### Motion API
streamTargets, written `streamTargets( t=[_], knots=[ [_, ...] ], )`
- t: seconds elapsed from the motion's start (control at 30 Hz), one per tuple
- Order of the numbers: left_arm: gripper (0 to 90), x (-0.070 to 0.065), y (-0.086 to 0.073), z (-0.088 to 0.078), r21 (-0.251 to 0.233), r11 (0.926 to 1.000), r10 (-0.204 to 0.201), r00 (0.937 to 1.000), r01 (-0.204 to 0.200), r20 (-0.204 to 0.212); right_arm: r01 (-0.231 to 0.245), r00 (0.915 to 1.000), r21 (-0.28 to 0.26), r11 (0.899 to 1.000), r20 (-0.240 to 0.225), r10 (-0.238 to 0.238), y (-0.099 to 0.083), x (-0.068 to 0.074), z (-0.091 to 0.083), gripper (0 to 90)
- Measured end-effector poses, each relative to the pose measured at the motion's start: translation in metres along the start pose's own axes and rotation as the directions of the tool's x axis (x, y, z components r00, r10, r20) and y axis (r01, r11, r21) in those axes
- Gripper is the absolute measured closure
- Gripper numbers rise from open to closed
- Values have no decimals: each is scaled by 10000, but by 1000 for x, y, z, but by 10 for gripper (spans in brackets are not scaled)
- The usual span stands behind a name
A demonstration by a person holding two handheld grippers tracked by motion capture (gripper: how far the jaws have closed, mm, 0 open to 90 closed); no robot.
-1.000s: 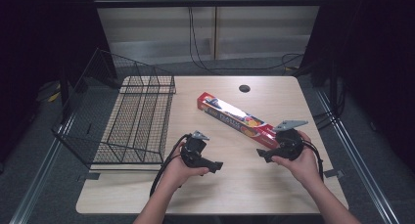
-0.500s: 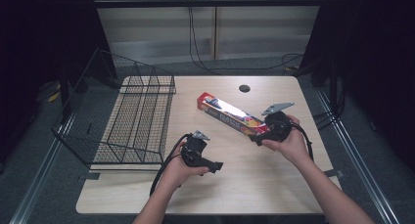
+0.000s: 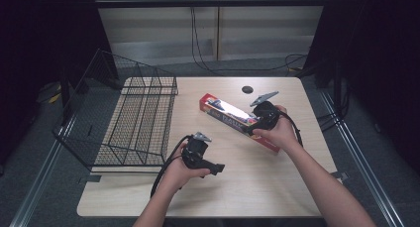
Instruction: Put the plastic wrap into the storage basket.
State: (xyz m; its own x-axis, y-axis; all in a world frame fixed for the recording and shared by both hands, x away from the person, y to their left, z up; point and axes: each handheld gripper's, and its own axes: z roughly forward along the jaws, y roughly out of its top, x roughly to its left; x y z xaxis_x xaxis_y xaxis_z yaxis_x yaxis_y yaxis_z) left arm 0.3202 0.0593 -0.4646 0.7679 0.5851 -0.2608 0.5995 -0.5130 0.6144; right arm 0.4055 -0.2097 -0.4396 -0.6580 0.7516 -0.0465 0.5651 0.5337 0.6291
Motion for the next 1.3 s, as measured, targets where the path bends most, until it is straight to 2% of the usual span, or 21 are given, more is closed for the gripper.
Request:
streamTargets(
  t=[0.07, 0.27, 0.37, 0.47, 0.5, 0.57, 0.63, 0.67, 0.7, 0.73, 0.87, 0.9, 0.93, 0.97, 1.0, 1.07, 1.1, 1.17, 1.2, 1.27, 1.3],
  knots=[
    [52, 1, 0, 0, 57, 10000, 35, 10000, -36, 52, 46, 10000, 73, 10000, 40, -47, 1, -3, 3, 115],
    [53, 1, 0, 1, 52, 10000, -5, 10000, 5, 83, -330, 9995, 67, 9994, -18, 330, 7, -11, 10, 129],
    [53, 0, 0, 1, 98, 9999, 41, 10000, -42, 74, -236, 9997, 303, 9993, -3, 236, 10, -13, 16, 133],
    [53, 0, -1, 2, -27, 9999, -147, 9999, 147, 71, -269, 9995, 338, 9991, -130, 273, 12, -13, 21, 139],
    [53, 1, -1, 1, 19, 10000, -97, 9999, 97, 97, -274, 9995, 457, 9986, -142, 281, 12, -12, 23, 139],
    [57, 1, -1, 1, 45, 9999, -109, 9999, 108, 73, -133, 9998, 413, 9991, -151, 140, 12, -13, 27, 139],
    [59, 2, -1, 2, 72, 9999, -102, 9999, 101, 25, -453, 9982, 340, 9984, -372, 466, 10, -15, 32, 163],
    [59, 2, -1, 2, 93, 9999, -83, 10000, 82, 23, -584, 9976, 393, 9975, -362, 599, 10, -17, 33, 169],
    [59, 4, -1, -1, 442, 9984, 365, 9993, -366, 35, -653, 9972, 521, 9965, -319, 670, 9, -17, 35, 172],
    [59, 4, -1, 0, 409, 9986, 330, 9994, -331, 40, -466, 9984, 634, 9969, -282, 485, 8, -19, 38, 184],
    [60, 4, -1, 0, 415, 9985, 353, 9994, -355, 52, -430, 9987, 842, 9955, -230, 450, 6, -22, 42, 220],
    [59, 5, -1, 0, 481, 9980, 415, 9991, -415, 14, -436, 9983, 851, 9954, -358, 468, 5, -24, 45, 250],
    [59, 2, -2, 2, 163, 9999, -51, 10000, 51, 7, -472, 9982, 904, 9948, -328, 503, 5, -23, 47, 252],
    [58, 4, -1, 0, 413, 9988, 269, 9996, -268, -1, -134, 9994, 1012, 9948, -289, 164, 6, -21, 50, 293],
    [58, 3, -1, 0, 263, 9996, 39, 10000, -39, -1, 64, 9991, 1118, 9937, -412, -18, 7, -19, 51, 362],
    [58, 3, -1, -2, 266, 9996, 85, 10000, -85, 23, 278, 9990, 1283, 9913, -388, -230, 8, -16, 52, 384],
    [58, 2, -1, -2, 158, 9999, 15, 10000, -15, 27, 304, 9986, 1285, 9912, -463, -246, 8, -16, 52, 405],
    [58, 2, -2, -3, 36, 10000, -41, 10000, 41, 45, 43, 9968, 1452, 9894, -802, 74, 8, -19, 50, 436],
    [57, 3, -1, -4, 97, 9999, 56, 10000, -57, 53, 116, 9962, 1442, 9895, -871, 10, 7, -20, 49, 444],
    [49, 2, -1, -5, -115, 9999, -70, 9999, 71, 117, 230, 9972, 1409, 9898, -742, -126, 4, -18, 45, 448],
    [44, 3, -1, -6, -179, 9998, -116, 9997, 119, 205, 35, 9963, 1415, 9899, -857, 87, 2, -17, 44, 449]
  ],
)
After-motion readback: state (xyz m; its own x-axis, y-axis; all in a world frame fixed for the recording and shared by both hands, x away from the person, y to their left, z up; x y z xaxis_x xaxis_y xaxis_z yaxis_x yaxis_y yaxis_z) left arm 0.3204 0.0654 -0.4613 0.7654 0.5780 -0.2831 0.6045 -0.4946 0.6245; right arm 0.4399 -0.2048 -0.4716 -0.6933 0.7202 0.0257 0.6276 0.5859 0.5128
